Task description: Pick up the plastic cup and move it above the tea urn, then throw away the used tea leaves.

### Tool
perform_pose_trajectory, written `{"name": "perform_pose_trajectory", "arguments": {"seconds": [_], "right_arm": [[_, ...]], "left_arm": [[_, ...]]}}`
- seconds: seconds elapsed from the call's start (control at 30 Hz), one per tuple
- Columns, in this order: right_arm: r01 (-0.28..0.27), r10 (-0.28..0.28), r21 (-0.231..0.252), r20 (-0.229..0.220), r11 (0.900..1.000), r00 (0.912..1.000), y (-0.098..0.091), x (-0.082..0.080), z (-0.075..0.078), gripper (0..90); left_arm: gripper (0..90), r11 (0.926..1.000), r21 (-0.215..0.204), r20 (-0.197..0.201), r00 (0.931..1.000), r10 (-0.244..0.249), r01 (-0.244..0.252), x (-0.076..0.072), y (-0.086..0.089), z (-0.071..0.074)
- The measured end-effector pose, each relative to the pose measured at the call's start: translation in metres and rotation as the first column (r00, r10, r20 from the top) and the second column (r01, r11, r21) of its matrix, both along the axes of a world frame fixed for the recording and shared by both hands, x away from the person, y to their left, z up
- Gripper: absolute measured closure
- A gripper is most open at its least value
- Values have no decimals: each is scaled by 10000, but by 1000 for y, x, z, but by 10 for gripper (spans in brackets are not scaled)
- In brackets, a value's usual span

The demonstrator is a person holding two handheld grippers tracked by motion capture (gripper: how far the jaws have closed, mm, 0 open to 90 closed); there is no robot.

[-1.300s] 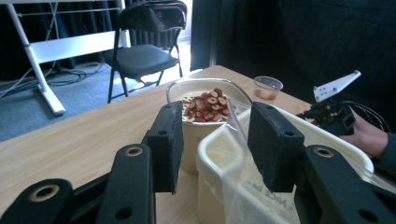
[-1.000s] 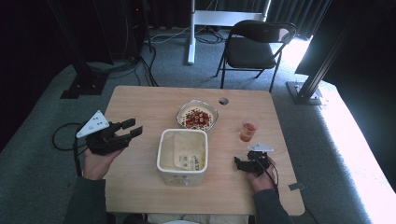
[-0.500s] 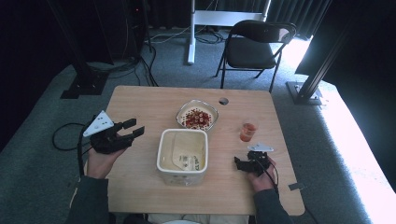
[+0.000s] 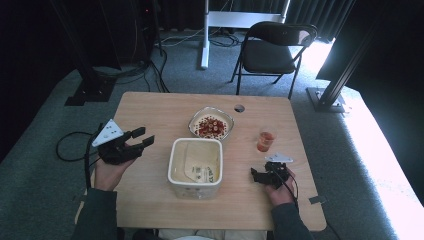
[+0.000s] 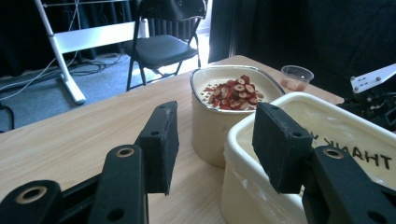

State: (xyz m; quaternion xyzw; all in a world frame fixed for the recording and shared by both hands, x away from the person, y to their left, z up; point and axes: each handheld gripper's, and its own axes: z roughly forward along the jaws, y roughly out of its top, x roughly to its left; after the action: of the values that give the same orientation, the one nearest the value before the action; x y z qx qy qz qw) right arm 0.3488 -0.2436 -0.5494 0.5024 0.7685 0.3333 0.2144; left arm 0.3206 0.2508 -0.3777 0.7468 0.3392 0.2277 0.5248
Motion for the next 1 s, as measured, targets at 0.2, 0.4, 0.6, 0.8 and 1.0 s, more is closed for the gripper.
{"name": "perform_pose_trajectory", "arguments": {"seconds": [0.2,0.4,0.6,0.8,1.0], "right_arm": [[-20,20,-4,3,10000,10000,0,0,0,163],[-35,35,-10,-10,10000,10000,0,0,0,158],[-170,169,-27,-65,9999,9998,1,0,0,128],[-194,194,-30,-77,9998,9998,2,2,0,126],[182,-184,-78,-165,9998,9997,2,4,3,204]], "left_arm": [[510,9997,215,-19,9999,111,-111,1,-2,-4],[505,9995,261,-50,9998,192,-191,4,-3,-8],[497,9981,440,-116,9990,434,-428,6,-5,-17],[490,9934,842,-164,9967,790,-773,11,-8,-30],[490,9884,962,-229,9925,1203,-1176,18,-8,-46]]}}
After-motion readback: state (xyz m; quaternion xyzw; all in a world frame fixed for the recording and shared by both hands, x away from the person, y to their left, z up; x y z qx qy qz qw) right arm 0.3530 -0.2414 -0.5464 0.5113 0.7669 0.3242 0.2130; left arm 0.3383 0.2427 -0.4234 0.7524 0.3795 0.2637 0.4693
